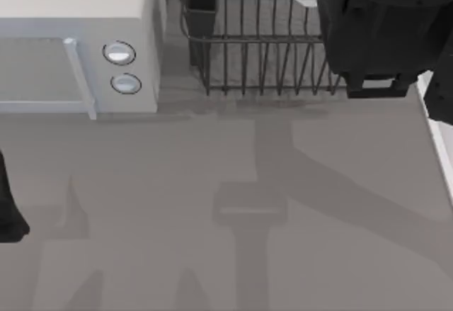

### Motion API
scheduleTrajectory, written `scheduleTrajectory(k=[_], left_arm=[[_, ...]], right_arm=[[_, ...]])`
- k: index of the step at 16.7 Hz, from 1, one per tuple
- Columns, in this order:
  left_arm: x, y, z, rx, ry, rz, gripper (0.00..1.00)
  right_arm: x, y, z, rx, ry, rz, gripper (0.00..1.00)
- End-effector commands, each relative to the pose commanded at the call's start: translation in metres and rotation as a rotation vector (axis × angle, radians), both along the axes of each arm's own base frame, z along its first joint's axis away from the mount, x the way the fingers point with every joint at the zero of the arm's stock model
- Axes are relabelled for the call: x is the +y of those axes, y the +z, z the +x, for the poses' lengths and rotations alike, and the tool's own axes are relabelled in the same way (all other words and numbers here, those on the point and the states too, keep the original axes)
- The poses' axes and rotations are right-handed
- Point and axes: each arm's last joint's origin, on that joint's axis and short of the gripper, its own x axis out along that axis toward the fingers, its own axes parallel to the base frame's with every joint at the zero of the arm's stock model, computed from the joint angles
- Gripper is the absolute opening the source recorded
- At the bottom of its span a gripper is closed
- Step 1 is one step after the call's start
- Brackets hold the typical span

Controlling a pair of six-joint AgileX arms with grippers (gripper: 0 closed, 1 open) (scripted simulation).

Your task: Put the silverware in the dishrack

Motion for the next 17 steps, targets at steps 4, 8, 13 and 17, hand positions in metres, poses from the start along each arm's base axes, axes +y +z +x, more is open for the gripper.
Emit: scheduleTrajectory(k=[4, 8, 13, 17], left_arm=[[0.000, 0.000, 0.000, 0.000, 0.000, 0.000, 1.00], [0.000, 0.000, 0.000, 0.000, 0.000, 0.000, 1.00], [0.000, 0.000, 0.000, 0.000, 0.000, 0.000, 1.00], [0.000, 0.000, 0.000, 0.000, 0.000, 0.000, 1.00]], right_arm=[[0.007, -0.010, 0.013, 0.005, 0.000, -0.006, 0.00], [0.029, -0.057, 0.070, 0.006, 0.006, -0.004, 0.00], [0.023, -0.147, 0.160, -0.017, 0.004, 0.019, 0.00], [0.000, -0.197, 0.198, -0.001, 0.000, 0.001, 0.00]])
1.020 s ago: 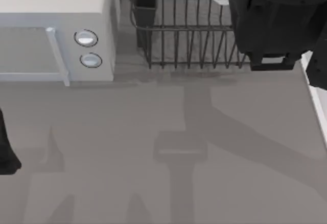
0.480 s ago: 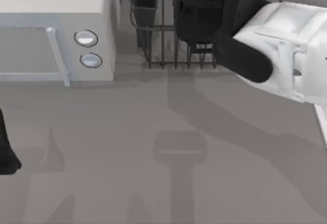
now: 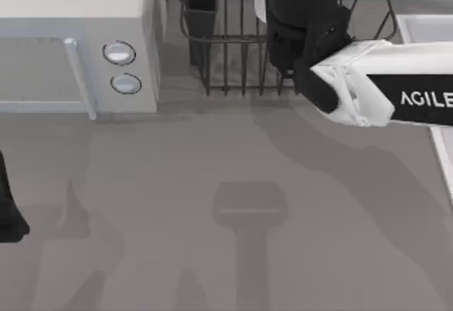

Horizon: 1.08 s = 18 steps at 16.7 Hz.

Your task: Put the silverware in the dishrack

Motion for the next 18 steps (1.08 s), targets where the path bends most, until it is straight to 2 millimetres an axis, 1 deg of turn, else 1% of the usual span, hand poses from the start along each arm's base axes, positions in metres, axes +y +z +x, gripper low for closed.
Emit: scheduleTrajectory(k=[1, 5, 18], left_arm=[[0.0000, 0.0000, 0.0000, 0.000, 0.000, 0.000, 1.00], [0.0000, 0.0000, 0.0000, 0.000, 0.000, 0.000, 1.00], [0.0000, 0.0000, 0.0000, 0.000, 0.000, 0.000, 1.00]], right_arm=[[-0.0019, -0.0029, 0.0021, 0.001, 0.000, -0.001, 0.00], [-0.0019, -0.0029, 0.0021, 0.001, 0.000, -0.001, 0.00], [-0.0019, -0.0029, 0.0021, 0.001, 0.000, -0.001, 0.98]])
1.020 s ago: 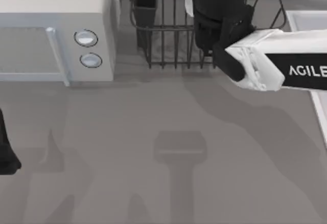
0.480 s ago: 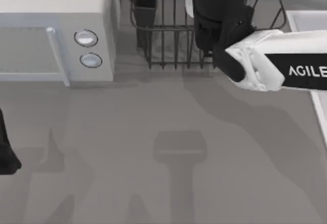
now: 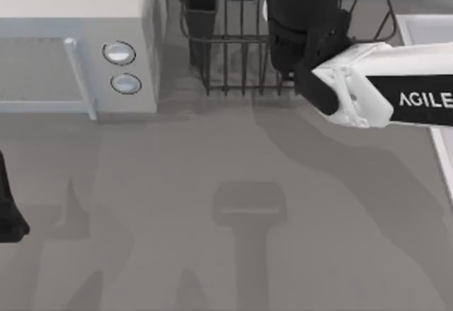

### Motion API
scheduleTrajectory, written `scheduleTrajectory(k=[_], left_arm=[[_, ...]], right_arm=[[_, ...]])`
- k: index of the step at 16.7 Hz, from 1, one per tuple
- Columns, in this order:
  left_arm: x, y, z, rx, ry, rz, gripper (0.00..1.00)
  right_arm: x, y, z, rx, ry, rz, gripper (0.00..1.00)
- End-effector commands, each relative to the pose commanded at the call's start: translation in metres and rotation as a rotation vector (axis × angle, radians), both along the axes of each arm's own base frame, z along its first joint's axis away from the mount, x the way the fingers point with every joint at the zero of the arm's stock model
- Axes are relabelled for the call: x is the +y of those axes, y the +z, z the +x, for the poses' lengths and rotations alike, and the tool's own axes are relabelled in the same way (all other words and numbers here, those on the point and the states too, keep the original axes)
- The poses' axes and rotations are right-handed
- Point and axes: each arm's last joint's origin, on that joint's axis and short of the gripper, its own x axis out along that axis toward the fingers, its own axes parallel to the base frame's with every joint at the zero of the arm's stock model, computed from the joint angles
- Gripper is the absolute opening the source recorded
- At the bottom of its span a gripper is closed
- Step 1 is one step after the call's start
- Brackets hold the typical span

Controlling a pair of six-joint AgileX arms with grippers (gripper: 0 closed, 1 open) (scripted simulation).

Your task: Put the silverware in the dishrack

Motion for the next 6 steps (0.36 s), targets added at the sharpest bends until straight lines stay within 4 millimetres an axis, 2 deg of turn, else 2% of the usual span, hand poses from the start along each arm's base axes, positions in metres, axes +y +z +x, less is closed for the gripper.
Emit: scheduleTrajectory(k=[6], left_arm=[[0.0000, 0.0000, 0.0000, 0.000, 0.000, 0.000, 1.00]], right_arm=[[0.0000, 0.0000, 0.0000, 0.000, 0.000, 0.000, 1.00]])
